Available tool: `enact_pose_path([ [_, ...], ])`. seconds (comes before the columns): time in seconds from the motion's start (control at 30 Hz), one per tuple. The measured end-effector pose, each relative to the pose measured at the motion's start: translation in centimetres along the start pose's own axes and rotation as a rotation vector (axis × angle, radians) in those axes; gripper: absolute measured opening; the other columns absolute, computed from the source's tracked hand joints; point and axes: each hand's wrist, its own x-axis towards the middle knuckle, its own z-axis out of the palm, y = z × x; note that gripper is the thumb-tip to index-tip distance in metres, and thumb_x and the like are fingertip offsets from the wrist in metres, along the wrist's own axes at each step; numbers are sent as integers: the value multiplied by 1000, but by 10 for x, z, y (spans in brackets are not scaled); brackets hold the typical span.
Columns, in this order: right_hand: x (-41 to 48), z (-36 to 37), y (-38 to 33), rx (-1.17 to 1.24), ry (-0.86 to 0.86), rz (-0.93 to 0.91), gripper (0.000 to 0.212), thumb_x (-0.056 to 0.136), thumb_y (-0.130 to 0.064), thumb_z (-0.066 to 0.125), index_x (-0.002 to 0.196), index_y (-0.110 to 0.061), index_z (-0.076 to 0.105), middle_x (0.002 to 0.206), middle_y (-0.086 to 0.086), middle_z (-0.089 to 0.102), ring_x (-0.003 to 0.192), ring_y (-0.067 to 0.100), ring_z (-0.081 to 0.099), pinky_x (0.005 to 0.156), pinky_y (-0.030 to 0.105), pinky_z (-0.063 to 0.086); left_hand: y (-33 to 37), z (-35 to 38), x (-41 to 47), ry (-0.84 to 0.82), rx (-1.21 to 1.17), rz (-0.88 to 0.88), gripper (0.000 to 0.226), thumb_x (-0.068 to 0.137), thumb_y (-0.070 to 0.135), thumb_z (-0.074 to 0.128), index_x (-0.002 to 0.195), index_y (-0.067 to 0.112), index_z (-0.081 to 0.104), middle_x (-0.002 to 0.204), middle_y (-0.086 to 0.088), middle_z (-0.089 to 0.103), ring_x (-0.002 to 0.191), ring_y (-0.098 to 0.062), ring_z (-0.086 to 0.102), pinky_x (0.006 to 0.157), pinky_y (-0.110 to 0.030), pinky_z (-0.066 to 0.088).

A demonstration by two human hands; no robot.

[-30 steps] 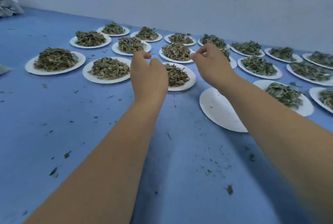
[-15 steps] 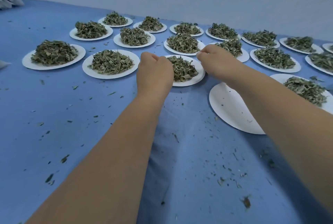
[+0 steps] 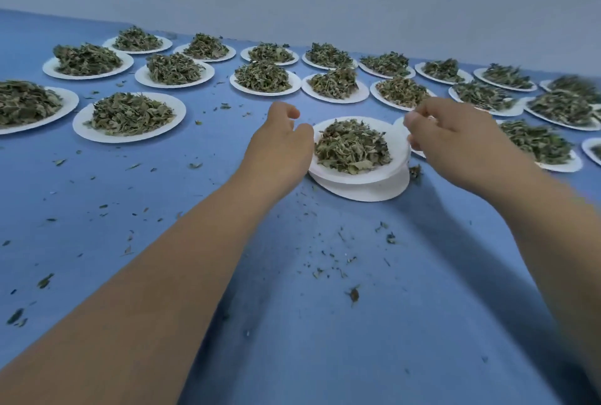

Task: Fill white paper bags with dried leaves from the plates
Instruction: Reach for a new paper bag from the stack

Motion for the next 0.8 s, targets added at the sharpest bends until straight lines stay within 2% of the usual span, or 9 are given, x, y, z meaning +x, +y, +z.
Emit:
enact_pose_path([
  [0.07, -8, 3, 8, 22, -11, 16, 29, 101, -50, 43, 95, -27, 61, 88, -1, 73, 86, 20, 71, 81, 43, 57, -1, 2, 0, -23, 78, 22, 35, 96, 32, 37, 130, 34, 43, 133, 4, 54, 72, -3, 57, 54, -26, 34],
  [0.1, -10, 6, 11, 17, -22, 20, 31, 101, -48, 43, 93, -25, 62, 91, 1, 72, 89, 22, 71, 84, 44, 57, -1, 1, 1, -26, 89, 22, 34, 96, 33, 38, 129, 34, 44, 132, 2, 56, 74, -4, 58, 55, -27, 36],
  [0.2, -12, 13, 20, -34, -11, 13, 31, 102, -44, 43, 88, -23, 60, 94, 2, 71, 94, 23, 67, 82, 40, 53, -5, -1, 0, -25, 3, -4, 30, 91, 32, 43, 119, 34, 51, 112, 1, 65, 87, -14, 66, 74, -38, 55],
  [0.3, -10, 15, 28, 25, 2, 44, 28, 102, -43, 45, 90, -23, 62, 96, 3, 72, 95, 24, 68, 87, 43, 54, -6, -2, 0, -47, -39, -26, 30, 87, 32, 46, 115, 33, 54, 101, -3, 67, 96, -24, 70, 93, -49, 56],
  [0.33, -10, 16, 30, 41, 7, 48, 28, 102, -42, 46, 92, -23, 63, 97, 3, 72, 94, 23, 69, 87, 43, 54, -7, -2, 0, -58, -33, -25, 31, 86, 33, 46, 115, 34, 54, 101, -4, 68, 98, -25, 70, 94, -51, 56],
  [0.4, -9, 17, 31, 44, 4, 49, 27, 102, -42, 46, 93, -24, 63, 94, 0, 71, 89, 19, 68, 74, 35, 53, -7, -2, -1, -71, -23, -23, 32, 85, 34, 46, 115, 36, 54, 101, -3, 67, 100, -26, 70, 94, -52, 56],
  [0.5, -8, 20, 32, 61, -17, 70, 26, 101, -43, 45, 93, -26, 62, 88, -3, 69, 77, 12, 62, 57, 28, 41, -7, -1, -1, -69, -5, -11, 33, 83, 35, 45, 115, 38, 55, 102, 2, 66, 100, -24, 71, 93, -53, 56],
  [0.67, -5, 20, 35, 263, -22, 136, 19, 99, -41, 51, 93, -28, 63, 89, -9, 75, 81, 14, 68, 66, 31, 51, -9, -4, 3, -15, -14, -19, 24, 82, 36, 47, 103, 41, 57, 102, 4, 66, 97, -25, 71, 93, -52, 56],
  [0.8, -5, 15, 40, 292, -28, 128, 19, 99, -37, 52, 92, -26, 65, 82, -19, 76, 72, 9, 63, 62, 29, 44, -10, -10, 5, 47, -61, 3, 21, 79, 31, 43, 96, 37, 56, 107, 2, 66, 80, -12, 75, 82, -43, 61],
])
